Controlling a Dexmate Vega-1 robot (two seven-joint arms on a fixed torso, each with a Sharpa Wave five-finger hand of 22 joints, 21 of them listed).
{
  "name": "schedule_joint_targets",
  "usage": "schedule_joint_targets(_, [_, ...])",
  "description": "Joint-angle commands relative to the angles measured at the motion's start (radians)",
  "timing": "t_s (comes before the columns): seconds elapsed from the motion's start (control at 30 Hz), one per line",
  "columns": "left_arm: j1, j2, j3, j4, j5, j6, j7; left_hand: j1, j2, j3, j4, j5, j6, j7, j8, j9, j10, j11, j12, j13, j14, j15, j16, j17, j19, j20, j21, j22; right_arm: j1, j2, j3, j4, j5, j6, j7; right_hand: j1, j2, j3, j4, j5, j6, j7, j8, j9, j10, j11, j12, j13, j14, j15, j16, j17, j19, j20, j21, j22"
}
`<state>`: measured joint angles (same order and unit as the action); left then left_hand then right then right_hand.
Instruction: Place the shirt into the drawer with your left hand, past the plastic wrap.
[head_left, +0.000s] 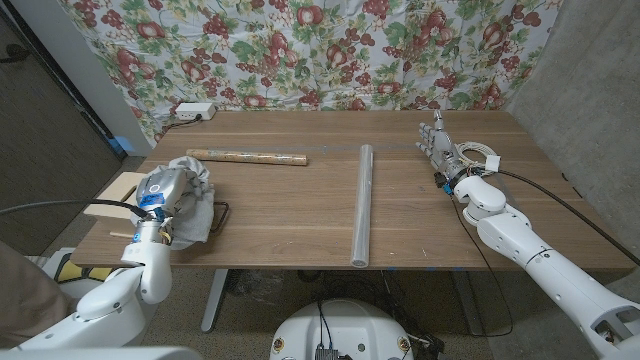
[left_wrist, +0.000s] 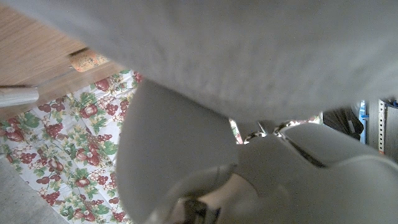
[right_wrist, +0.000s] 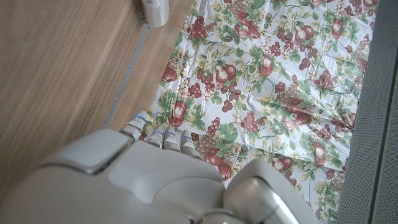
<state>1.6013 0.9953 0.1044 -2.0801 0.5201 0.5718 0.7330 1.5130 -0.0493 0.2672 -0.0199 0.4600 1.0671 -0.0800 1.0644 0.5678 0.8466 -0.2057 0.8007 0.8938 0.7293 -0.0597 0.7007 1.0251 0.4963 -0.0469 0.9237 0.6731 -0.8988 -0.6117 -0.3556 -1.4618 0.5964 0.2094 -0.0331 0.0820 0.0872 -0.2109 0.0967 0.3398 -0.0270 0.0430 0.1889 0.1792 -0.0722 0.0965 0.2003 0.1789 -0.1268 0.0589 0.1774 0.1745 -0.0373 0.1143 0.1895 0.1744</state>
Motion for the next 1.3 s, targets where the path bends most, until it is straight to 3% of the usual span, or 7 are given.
schedule_joint_targets(0.03, [-0.003,-0.009,0.004,0.010,0.000,-0.006,0.043,-0.067,-0.028,0.365,-0.125,0.015,-0.021,-0.017,-0.043,-0.051,-0.020,-0.001,-0.041,-0.049,0.061,-0.151,-0.023,-0.046,-0.012,-0.122,-0.045,-0.048,-0.003,0.001,0.000,-0.004,0.007,-0.004,0.002,-0.001,0.008,0.003,-0.001,-0.004,0.008,0.003,0.002,0.006,0.003,0.007,0.010,0.006,-0.003,-0.005,0.006,0.004,0.000,0.004,0.005,0.004])
schedule_joint_targets(0.33, [0.008,-0.009,0.009,-0.008,0.014,0.012,0.057,-0.121,-0.064,0.429,-0.146,-0.036,-0.046,-0.002,-0.128,-0.169,-0.021,-0.003,-0.131,-0.158,0.112,-0.174,-0.137,-0.194,-0.037,-0.044,-0.081,-0.123,0.006,0.004,-0.006,0.001,0.003,-0.007,0.006,-0.002,0.009,0.004,0.000,-0.005,0.012,0.004,0.004,0.006,0.005,0.007,0.011,0.006,-0.003,-0.005,0.006,0.004,0.000,0.004,0.005,0.004])
schedule_joint_targets(0.43, [0.011,-0.010,0.010,-0.018,0.016,0.024,0.054,-0.136,-0.076,0.455,-0.147,-0.048,-0.074,-0.046,-0.138,-0.164,-0.030,-0.005,-0.144,-0.164,0.112,-0.168,-0.157,-0.203,-0.042,-0.028,-0.089,-0.141,0.007,0.003,-0.005,-0.002,0.003,-0.010,0.005,-0.002,0.009,0.004,0.000,-0.005,0.012,0.004,0.004,0.006,0.005,0.007,0.011,0.006,-0.003,-0.005,0.006,0.004,0.000,0.004,0.005,0.004])
schedule_joint_targets(0.87, [0.016,-0.008,0.012,-0.026,0.023,0.036,0.055,-0.176,-0.101,0.504,-0.148,-0.090,-0.082,-0.049,-0.169,-0.202,-0.026,-0.004,-0.175,-0.191,0.126,-0.167,-0.186,-0.205,-0.049,-0.002,-0.091,-0.169,0.010,0.000,-0.004,0.000,0.002,-0.004,0.011,-0.003,0.011,0.006,0.001,-0.005,0.013,0.004,0.004,0.006,0.004,0.006,0.010,0.006,-0.003,-0.006,0.007,0.004,0.001,0.003,0.005,0.004])
schedule_joint_targets(1.03, [0.014,-0.009,0.012,-0.023,0.022,0.034,0.058,-0.309,-0.141,0.678,-0.160,-0.156,-0.126,-0.064,-0.286,-0.331,-0.028,-0.008,-0.280,-0.303,0.109,-0.163,-0.322,-0.299,-0.084,-0.018,-0.112,-0.250,0.012,0.000,-0.003,0.000,0.004,-0.007,0.012,-0.003,0.012,0.006,0.001,-0.005,0.013,0.004,0.003,0.006,0.003,0.008,0.010,0.006,-0.003,-0.007,0.007,0.004,0.001,0.004,0.005,0.004])
schedule_joint_targets(1.17, [0.009,-0.009,0.016,-0.019,0.024,0.033,0.061,-0.392,-0.150,0.764,-0.170,-0.203,-0.146,-0.068,-0.352,-0.378,-0.054,-0.008,-0.355,-0.372,0.075,-0.164,-0.409,-0.373,-0.104,-0.032,-0.135,-0.321,0.013,0.000,-0.004,0.003,0.003,-0.007,0.015,-0.003,0.013,0.007,0.001,-0.006,0.013,0.004,0.004,0.006,0.004,0.007,0.010,0.006,-0.003,-0.007,0.007,0.004,0.001,0.004,0.005,0.004])
schedule_joint_targets(1.3, [0.016,-0.002,0.009,-0.015,0.017,0.014,0.063,-0.442,-0.152,0.804,-0.168,-0.224,-0.157,-0.076,-0.391,-0.385,-0.058,-0.008,-0.373,-0.384,0.073,-0.162,-0.438,-0.405,-0.101,-0.034,-0.147,-0.361,0.014,0.000,-0.005,0.005,0.002,-0.008,0.013,-0.004,0.013,0.007,0.001,-0.006,0.013,0.004,0.003,0.006,0.004,0.008,0.010,0.006,-0.003,-0.007,0.006,0.004,0.001,0.004,0.005,0.004])
